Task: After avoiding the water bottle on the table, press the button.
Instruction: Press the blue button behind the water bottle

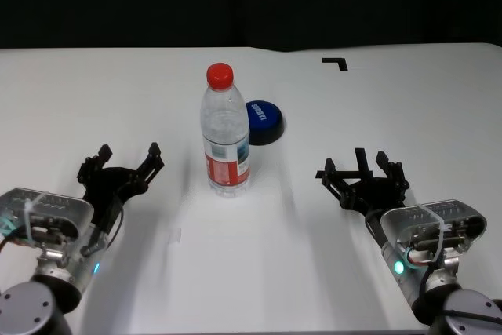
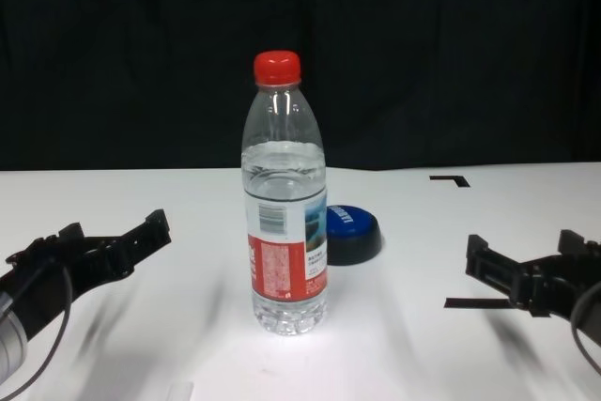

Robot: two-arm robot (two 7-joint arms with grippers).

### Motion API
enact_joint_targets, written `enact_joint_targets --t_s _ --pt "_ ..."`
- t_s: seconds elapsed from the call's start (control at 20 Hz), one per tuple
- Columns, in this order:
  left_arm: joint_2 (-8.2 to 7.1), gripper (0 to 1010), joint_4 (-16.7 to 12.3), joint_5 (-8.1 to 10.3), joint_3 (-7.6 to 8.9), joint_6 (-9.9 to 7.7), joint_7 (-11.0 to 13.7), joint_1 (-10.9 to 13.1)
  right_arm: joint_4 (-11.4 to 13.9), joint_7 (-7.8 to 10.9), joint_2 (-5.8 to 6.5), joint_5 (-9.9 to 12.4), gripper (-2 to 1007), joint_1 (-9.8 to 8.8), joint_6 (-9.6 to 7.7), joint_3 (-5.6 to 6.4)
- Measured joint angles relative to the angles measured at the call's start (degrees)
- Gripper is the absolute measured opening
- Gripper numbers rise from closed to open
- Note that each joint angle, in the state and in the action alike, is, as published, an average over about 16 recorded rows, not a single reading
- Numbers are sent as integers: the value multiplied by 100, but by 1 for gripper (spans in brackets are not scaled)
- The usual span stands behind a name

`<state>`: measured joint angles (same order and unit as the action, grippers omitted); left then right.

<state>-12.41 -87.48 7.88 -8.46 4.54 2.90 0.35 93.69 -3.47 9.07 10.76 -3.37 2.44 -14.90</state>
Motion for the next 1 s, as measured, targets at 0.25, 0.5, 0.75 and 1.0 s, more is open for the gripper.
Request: enact_joint_targets --t_s 0.25,0.5,0.75,1.0 --pt "0 1003 0 0 0 0 0 0 0 0 0 0 1003 0 0 0" --pt "0 1003 0 0 0 0 0 0 0 0 0 0 1003 0 0 0" --pt "0 1003 0 0 0 0 0 0 0 0 0 0 1003 0 0 0" --pt "0 1003 0 0 0 0 0 0 0 0 0 0 1003 0 0 0"
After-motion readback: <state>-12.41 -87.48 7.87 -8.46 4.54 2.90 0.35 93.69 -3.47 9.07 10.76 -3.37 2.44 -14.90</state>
